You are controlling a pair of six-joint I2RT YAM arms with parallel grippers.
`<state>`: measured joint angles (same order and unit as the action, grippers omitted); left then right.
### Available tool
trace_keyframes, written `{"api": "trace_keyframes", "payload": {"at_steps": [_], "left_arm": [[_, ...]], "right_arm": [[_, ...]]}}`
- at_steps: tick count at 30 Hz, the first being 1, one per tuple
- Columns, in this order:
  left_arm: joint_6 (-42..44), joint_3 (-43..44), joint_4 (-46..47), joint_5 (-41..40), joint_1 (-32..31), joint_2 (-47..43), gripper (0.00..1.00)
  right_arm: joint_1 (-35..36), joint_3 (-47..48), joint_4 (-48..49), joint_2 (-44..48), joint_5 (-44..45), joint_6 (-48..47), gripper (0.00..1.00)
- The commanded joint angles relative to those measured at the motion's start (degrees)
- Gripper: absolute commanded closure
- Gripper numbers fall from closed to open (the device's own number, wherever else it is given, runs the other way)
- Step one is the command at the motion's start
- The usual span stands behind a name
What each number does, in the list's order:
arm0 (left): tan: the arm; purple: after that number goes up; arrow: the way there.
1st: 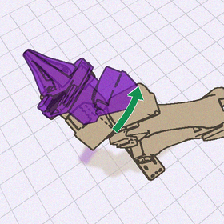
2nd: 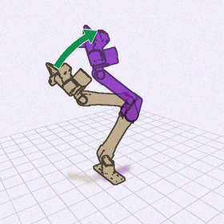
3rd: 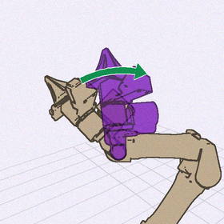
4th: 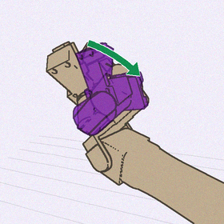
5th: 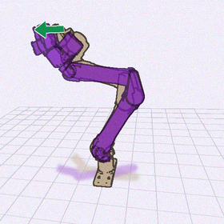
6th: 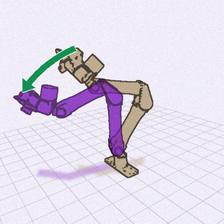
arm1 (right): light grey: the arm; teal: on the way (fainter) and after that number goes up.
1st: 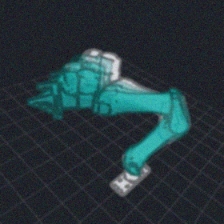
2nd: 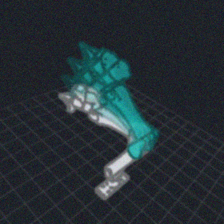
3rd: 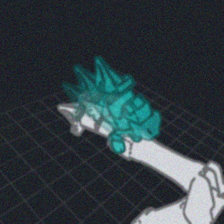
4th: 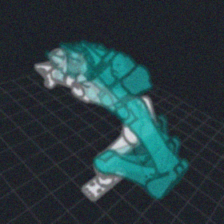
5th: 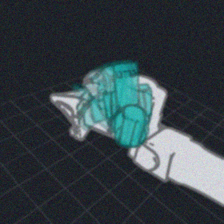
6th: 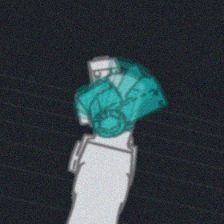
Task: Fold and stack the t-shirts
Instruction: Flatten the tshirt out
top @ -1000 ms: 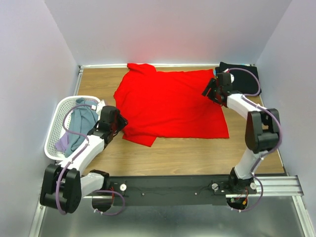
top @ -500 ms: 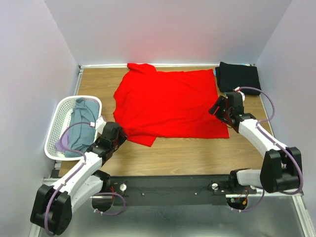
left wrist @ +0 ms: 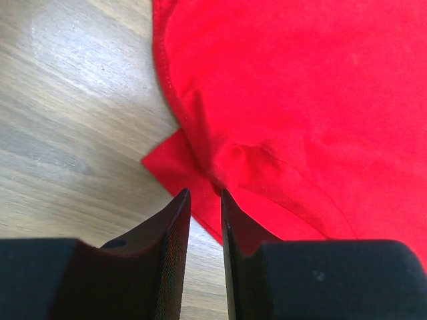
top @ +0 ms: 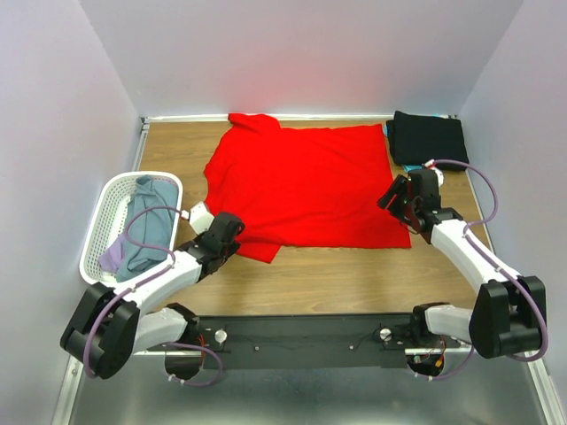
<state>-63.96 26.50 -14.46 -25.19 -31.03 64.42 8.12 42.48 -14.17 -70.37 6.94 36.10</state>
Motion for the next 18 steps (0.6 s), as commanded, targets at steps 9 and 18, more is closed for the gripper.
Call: {"api": "trace_keyframes", "payload": {"at_steps": [9, 18], "left_arm": [[-6.07, 6.1, -9.96, -9.69, -8.16, 0.53, 0.71], [-6.01, 7.42, -9.8, -10.76, -10.2, 5.7, 0.71]], "right_arm": [[-0.39, 3.31, -2.0, -2.23, 2.38, -0.76, 0.27], [-0.47, 2.79, -2.0, -3.11, 2.29, -0.41, 0.27]]}}
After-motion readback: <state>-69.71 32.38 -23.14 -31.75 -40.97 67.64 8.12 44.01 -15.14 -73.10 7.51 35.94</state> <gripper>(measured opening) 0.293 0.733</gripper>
